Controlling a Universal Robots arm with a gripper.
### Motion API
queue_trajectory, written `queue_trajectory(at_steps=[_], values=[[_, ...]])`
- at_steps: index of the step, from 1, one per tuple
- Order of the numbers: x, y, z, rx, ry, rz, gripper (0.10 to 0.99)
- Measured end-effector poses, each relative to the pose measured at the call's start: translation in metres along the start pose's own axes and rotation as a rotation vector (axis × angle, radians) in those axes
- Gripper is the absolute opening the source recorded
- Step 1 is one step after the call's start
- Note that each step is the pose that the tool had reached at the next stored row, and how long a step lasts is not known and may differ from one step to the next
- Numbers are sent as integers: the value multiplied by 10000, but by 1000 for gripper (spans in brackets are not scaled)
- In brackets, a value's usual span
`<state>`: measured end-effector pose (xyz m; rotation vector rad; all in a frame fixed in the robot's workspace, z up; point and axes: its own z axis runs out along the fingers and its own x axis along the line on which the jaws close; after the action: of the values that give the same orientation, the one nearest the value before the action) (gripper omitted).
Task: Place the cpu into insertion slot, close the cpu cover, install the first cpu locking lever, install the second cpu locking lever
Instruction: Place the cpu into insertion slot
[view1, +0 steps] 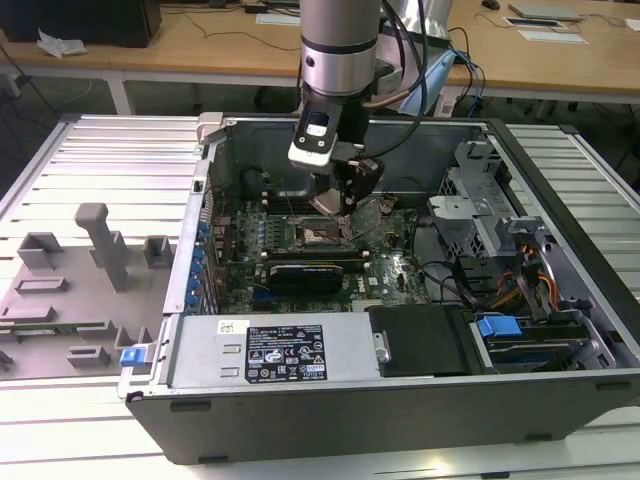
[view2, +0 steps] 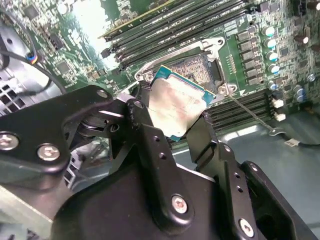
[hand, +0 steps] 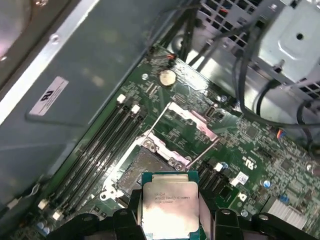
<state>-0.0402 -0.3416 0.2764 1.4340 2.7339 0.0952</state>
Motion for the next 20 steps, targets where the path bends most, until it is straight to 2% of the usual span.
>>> queue_trajectory(at_steps=[3, 12, 13, 20], values=[[0, 0, 8, 18, -70, 843, 537], [0, -1, 20, 48, -191, 2296, 537], [0, -2, 22, 56, -220, 2630, 537], [1, -2, 29, 77, -306, 3666, 537]])
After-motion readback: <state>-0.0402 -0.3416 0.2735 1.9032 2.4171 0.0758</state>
